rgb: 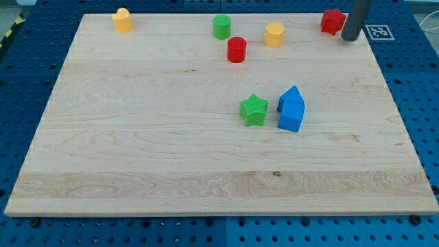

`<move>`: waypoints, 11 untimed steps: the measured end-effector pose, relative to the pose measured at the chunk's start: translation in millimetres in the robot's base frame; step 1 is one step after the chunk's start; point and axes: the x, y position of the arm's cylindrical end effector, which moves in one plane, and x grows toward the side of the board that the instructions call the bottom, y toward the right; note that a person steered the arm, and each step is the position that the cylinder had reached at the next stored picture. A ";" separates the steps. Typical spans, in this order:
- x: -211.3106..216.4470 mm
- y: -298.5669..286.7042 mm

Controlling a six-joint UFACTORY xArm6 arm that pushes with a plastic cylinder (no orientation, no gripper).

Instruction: Push the blue triangle towards the center

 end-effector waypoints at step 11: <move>149.1 -194.5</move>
